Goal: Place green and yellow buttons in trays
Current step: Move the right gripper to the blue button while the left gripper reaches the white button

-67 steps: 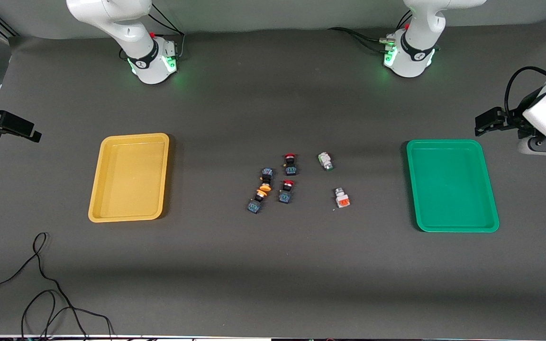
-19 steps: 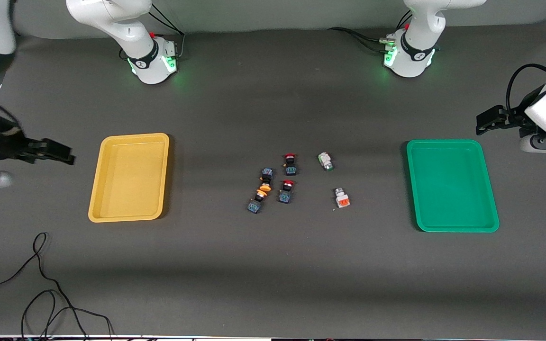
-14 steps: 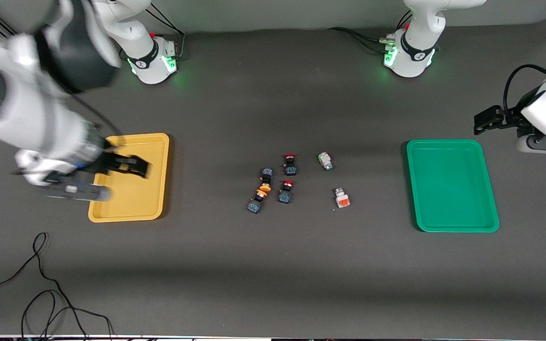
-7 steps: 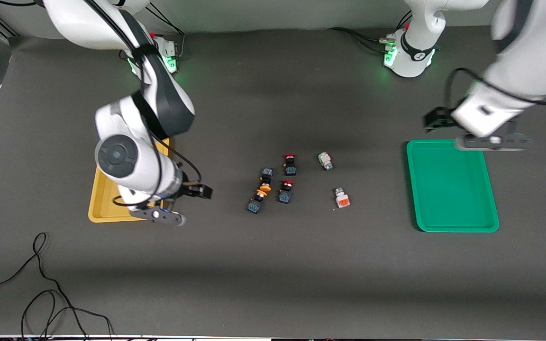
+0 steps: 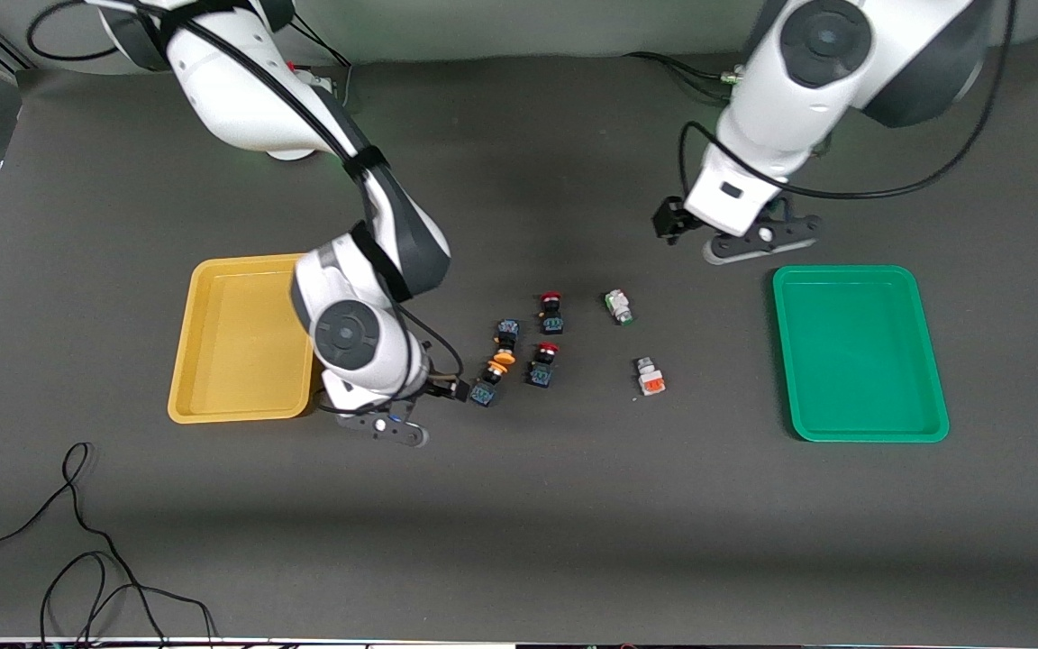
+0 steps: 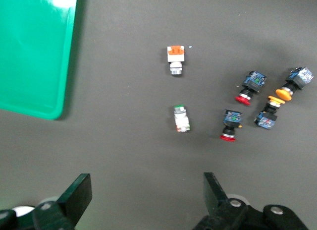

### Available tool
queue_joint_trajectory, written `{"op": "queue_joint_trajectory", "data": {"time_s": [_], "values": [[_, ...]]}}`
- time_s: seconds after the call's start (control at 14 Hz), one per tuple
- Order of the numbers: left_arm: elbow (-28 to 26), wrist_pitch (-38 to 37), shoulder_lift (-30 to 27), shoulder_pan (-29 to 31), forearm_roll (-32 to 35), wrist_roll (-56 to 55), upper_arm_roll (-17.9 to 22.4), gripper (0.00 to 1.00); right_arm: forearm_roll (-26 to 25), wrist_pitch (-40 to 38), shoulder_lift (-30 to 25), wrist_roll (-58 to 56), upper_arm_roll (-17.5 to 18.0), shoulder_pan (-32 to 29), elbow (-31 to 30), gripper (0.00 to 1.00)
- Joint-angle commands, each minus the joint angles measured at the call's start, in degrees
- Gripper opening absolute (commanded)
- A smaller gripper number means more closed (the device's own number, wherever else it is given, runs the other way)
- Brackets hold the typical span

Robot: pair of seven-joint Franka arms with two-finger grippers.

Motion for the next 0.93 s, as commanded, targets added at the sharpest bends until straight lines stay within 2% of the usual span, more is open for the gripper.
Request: {"op": "queue_joint_trajectory", "data": {"time_s": [0.0, 0.21, 0.5, 0.64, 0.71, 0.79, 0.86], "values": [[-1.06, 1.93, 0.63, -3.00, -0.51, -6.02, 0.93, 1.00, 0.56, 3.49, 4.95, 2.81, -0.47, 1.34, 3.44, 1.00], [-3.68, 5.69, 2.65, -4.93, -0.51, -8.91, 0.84, 1.00, 0.56, 9.02, 8.56, 4.39, -0.47, 3.18, 3.44, 0.99], [-15.53, 20.44, 3.35, -8.18, -0.42, -11.73, 0.84, 1.00, 0.47, 13.17, 11.64, 6.15, -0.47, 4.60, 3.35, 0.99], [-18.01, 27.13, 7.12, -10.20, 0.19, -14.10, 0.92, 1.00, 0.56, 13.18, 11.82, 6.60, -0.47, 4.60, 3.18, 0.99], [-18.02, 29.51, 9.75, -10.39, 0.37, -14.46, 0.93, 1.00, 0.65, 13.18, 11.82, 6.60, -0.47, 4.68, 3.09, 0.94], [-18.02, 32.14, 12.56, -10.39, 0.63, -14.46, 0.93, 1.00, 0.74, 13.18, 11.82, 6.77, -0.47, 4.69, 3.00, 0.82], [-18.20, 34.60, 14.94, -10.39, 1.07, -14.46, 0.93, 1.00, 0.82, 13.18, 11.82, 6.86, -0.47, 4.77, 2.91, 0.78]]}}
